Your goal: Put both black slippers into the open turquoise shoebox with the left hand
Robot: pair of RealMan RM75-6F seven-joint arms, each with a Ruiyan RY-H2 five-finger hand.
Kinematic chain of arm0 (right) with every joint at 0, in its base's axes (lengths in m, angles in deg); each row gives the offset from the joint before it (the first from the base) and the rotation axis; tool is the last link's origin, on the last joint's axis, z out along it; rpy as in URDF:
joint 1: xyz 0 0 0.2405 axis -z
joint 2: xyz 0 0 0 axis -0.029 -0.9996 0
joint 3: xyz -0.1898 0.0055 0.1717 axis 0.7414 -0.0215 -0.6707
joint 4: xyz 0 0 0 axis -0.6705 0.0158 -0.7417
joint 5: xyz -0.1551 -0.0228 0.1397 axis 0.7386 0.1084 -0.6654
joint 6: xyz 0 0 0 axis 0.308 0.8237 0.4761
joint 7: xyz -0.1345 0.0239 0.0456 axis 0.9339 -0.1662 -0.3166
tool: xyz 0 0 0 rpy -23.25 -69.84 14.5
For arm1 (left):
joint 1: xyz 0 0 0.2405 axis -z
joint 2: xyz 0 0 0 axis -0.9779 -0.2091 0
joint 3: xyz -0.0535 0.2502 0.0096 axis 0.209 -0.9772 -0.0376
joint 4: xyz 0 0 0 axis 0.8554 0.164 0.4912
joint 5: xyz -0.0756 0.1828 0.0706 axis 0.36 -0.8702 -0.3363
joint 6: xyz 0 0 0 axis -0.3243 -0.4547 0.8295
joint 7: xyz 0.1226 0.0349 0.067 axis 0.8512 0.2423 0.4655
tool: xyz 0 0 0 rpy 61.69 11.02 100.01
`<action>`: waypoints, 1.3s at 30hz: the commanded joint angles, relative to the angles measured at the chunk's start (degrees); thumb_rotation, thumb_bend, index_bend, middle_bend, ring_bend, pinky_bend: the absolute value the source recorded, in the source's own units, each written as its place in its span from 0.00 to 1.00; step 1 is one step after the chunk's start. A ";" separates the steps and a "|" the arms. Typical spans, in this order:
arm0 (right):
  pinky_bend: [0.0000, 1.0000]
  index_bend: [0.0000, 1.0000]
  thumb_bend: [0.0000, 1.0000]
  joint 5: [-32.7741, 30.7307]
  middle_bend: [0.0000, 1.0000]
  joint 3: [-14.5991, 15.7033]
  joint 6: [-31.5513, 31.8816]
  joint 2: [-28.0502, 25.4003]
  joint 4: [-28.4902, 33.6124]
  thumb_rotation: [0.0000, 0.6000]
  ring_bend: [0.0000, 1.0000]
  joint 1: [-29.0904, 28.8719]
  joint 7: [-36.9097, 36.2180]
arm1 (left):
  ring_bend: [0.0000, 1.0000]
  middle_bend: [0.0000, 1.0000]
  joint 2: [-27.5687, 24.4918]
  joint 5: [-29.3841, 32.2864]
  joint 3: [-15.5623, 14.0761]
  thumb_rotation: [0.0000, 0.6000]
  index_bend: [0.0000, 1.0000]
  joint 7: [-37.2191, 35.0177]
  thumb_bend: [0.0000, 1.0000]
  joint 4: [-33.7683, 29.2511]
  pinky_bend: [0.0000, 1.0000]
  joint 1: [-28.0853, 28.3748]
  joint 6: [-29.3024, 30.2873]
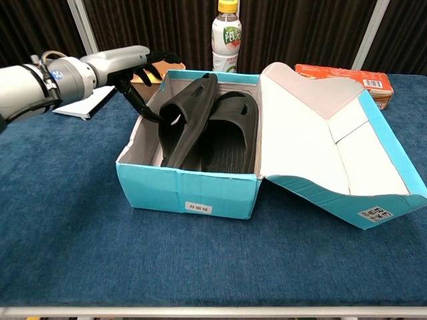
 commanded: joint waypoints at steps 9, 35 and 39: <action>0.06 0.03 0.06 0.53 0.10 0.24 0.35 0.16 0.15 1.00 0.00 0.24 0.12 | 0.01 0.18 -8.09 -3.79 0.15 1.00 0.28 2.20 0.24 -11.68 0.20 1.53 -0.22; 0.06 0.03 0.06 -0.46 0.10 0.00 -0.46 0.60 -1.35 1.00 0.00 0.15 -1.43 | 0.01 0.20 -2.12 11.23 -2.73 1.00 0.28 15.11 0.40 -3.90 0.19 9.85 -8.78; 0.06 0.03 0.06 -0.39 0.10 0.06 -0.22 0.55 -1.44 1.00 0.00 0.33 -1.66 | 0.01 0.20 -2.90 11.10 -1.48 1.00 0.28 12.45 0.40 -5.89 0.19 8.62 -6.59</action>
